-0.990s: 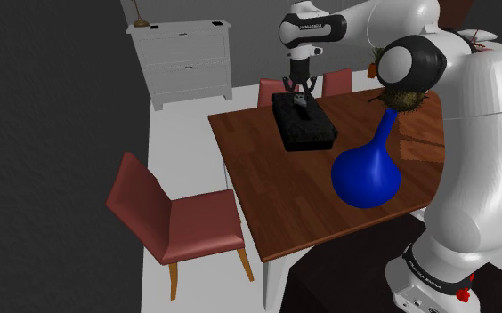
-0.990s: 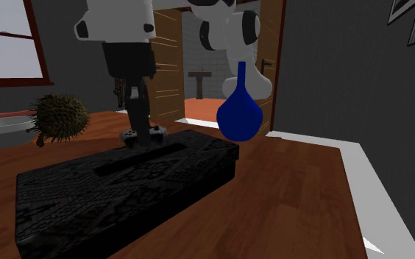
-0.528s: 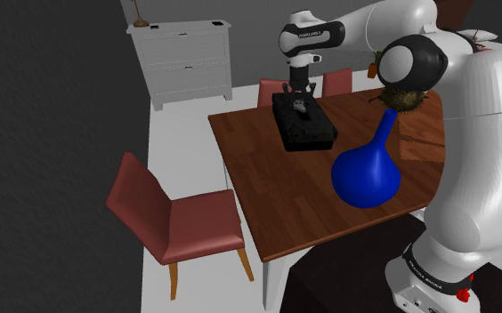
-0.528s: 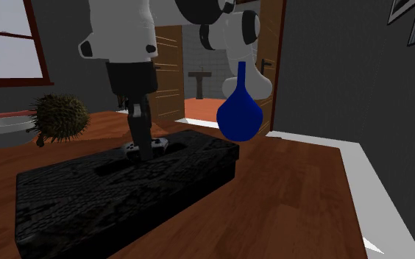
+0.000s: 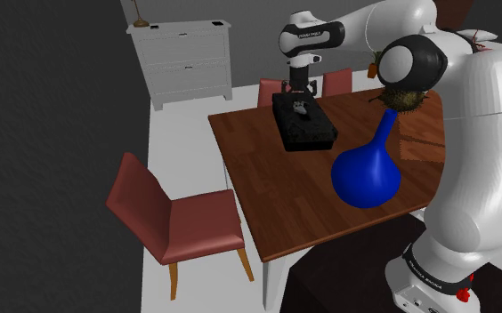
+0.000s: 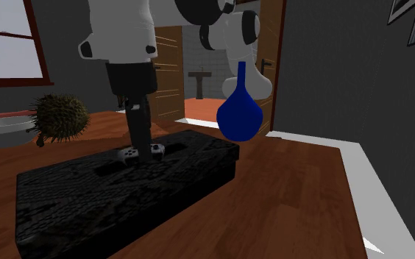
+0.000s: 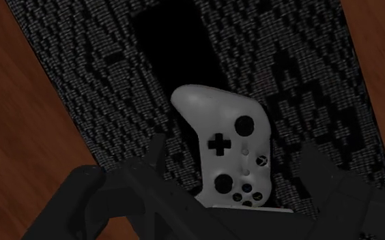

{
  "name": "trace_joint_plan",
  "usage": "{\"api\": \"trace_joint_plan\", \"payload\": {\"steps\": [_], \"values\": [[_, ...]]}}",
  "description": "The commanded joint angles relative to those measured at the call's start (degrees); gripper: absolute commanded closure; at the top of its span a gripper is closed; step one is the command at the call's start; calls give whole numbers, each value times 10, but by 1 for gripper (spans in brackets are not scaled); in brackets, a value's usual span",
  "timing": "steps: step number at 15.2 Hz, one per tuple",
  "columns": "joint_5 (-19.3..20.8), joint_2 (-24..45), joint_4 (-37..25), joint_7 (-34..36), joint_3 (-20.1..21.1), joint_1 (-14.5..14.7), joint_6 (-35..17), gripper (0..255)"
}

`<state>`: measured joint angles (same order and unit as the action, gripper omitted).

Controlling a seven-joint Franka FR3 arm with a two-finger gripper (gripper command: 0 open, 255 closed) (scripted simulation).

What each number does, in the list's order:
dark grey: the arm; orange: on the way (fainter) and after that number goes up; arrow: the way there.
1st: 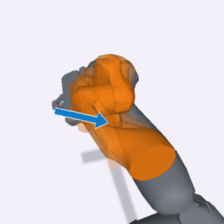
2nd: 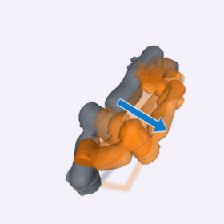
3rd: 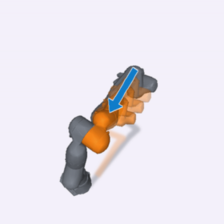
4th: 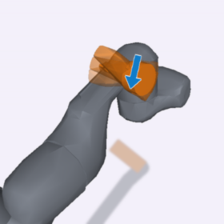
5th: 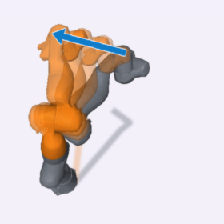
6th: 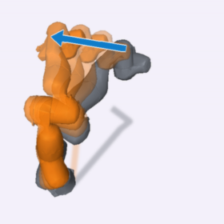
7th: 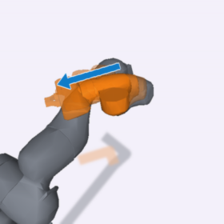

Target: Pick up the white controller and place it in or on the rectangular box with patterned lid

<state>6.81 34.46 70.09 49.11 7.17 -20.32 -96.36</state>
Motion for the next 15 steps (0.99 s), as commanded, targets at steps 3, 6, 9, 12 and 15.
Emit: {"api": "trace_joint_plan", "payload": {"steps": [3, 6, 9, 12, 15], "values": [[0, 0, 0, 0, 0, 0, 0, 0], [1, 17, -85, -3, 0, 6, 68, 0], [1, 24, -113, -4, 0, 9, 88, 0], [1, 25, -113, -4, 0, 9, 88, 0], [1, 25, -113, -4, 0, 9, 88, 0]]}}
